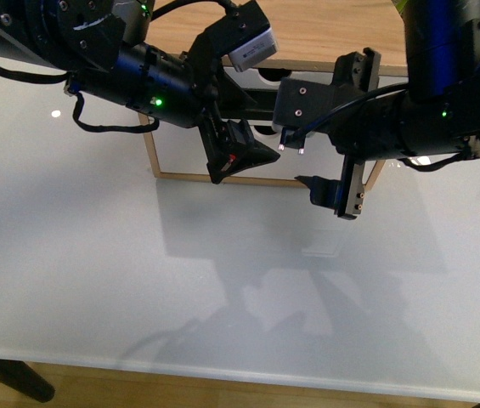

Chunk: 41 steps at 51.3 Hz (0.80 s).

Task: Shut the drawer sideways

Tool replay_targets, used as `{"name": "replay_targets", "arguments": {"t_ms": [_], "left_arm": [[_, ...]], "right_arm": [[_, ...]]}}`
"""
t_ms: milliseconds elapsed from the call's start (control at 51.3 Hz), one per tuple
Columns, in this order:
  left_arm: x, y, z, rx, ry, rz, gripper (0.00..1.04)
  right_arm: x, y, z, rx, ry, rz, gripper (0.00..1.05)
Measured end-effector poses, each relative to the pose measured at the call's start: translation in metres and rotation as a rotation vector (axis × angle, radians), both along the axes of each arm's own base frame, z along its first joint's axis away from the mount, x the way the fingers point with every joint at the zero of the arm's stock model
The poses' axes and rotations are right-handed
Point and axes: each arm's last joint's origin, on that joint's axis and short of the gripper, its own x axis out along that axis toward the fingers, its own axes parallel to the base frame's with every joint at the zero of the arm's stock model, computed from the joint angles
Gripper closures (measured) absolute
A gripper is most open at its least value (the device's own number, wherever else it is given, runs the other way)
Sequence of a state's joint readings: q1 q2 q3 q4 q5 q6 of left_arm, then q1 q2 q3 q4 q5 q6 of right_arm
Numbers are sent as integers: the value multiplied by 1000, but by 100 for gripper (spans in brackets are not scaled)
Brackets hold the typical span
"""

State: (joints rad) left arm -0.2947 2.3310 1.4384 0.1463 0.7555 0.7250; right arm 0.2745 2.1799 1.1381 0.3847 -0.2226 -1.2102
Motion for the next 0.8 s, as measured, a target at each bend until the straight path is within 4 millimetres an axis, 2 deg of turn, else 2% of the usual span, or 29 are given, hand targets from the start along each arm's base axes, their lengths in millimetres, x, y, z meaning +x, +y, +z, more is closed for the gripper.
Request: {"name": "replay_targets", "arguments": {"t_ms": [97, 234, 312, 409, 545, 662, 721, 799], "left_arm": [[-4, 9, 5, -19, -15, 32, 9], [-11, 23, 26, -72, -55, 83, 9], [-17, 36, 53, -127, -109, 142, 9], [-25, 51, 76, -181, -148, 212, 9], [-47, 87, 105, -285, -178, 380, 9], [-69, 118, 118, -364, -156, 511, 9], [-72, 126, 122, -384, -149, 543, 9], [-73, 125, 122, -400, -156, 609, 11]], "right_arm": [[-5, -9, 10, 29, -16, -37, 9], [-13, -24, 28, 71, -56, -106, 9], [-25, -35, 46, 124, -91, -149, 9], [-38, -42, 62, 181, -128, -172, 9], [-69, -58, 85, 303, -168, -231, 9], [-99, -75, 97, 425, -192, -332, 9], [-115, -85, 101, 470, -213, -403, 9], [-133, -92, 107, 535, -228, -481, 9]]}}
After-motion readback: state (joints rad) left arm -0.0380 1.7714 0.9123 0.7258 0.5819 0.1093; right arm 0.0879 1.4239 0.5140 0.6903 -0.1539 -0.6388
